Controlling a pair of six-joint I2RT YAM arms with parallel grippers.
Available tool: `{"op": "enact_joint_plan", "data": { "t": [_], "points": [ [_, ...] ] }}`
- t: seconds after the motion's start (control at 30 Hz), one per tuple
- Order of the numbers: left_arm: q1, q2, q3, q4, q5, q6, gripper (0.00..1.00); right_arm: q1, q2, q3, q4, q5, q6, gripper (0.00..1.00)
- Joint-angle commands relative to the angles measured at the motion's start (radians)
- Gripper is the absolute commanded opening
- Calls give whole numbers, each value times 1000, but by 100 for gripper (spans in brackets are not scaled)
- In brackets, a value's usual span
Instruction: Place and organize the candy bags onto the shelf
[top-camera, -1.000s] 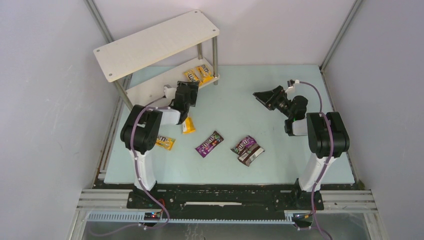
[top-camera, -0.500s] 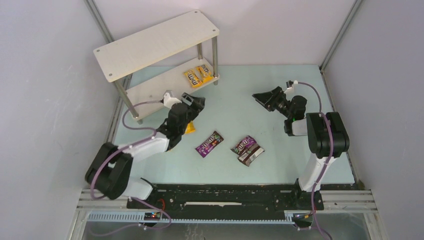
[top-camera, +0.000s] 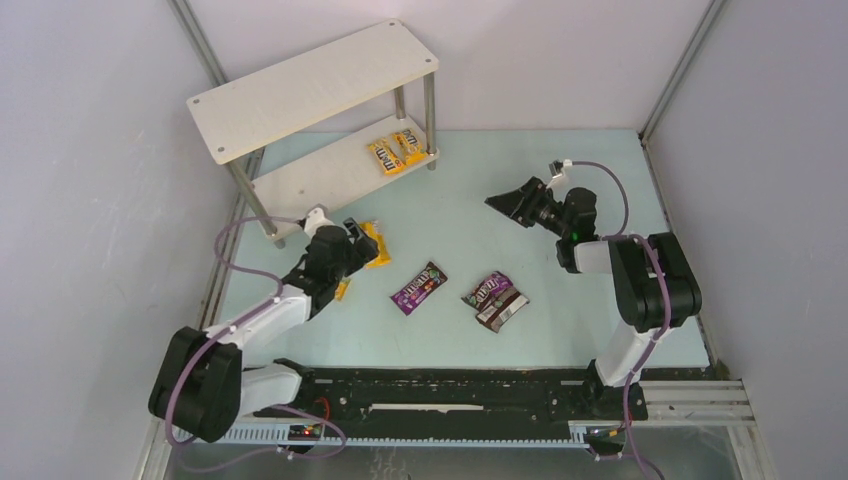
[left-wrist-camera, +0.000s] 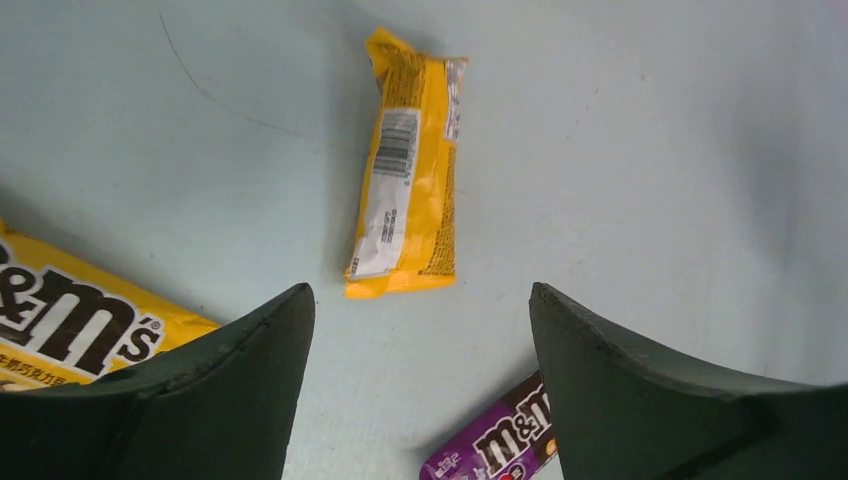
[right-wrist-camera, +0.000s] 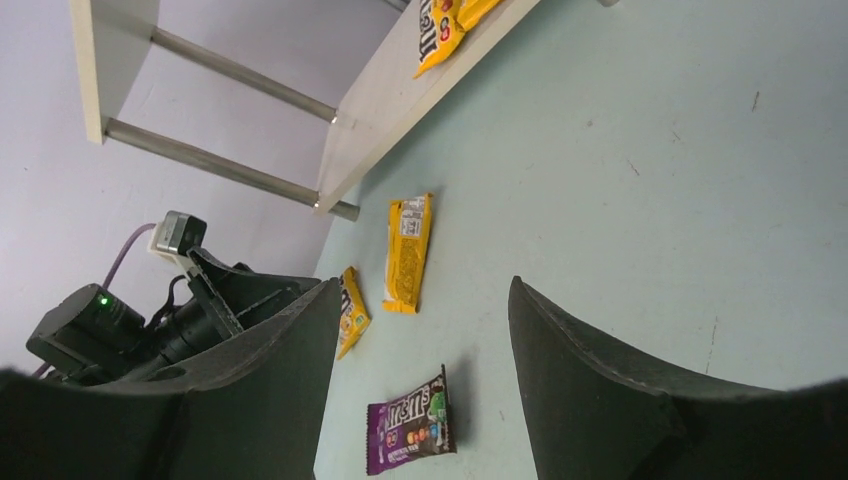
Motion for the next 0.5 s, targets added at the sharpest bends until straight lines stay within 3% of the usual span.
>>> {"op": "enact_joint_plan", "data": {
  "t": [0.0, 0.37, 0.47],
  "points": [
    [9, 74, 18, 2, 89, 31, 84, 8, -35, 0, -27, 22, -53, 71],
    [76, 327, -20, 277, 187, -55, 81, -3, -42, -12, -14, 19, -52, 71],
    [83, 373, -27, 324, 217, -72, 73, -8, -34, -12, 5, 10, -37, 71]
  ]
}}
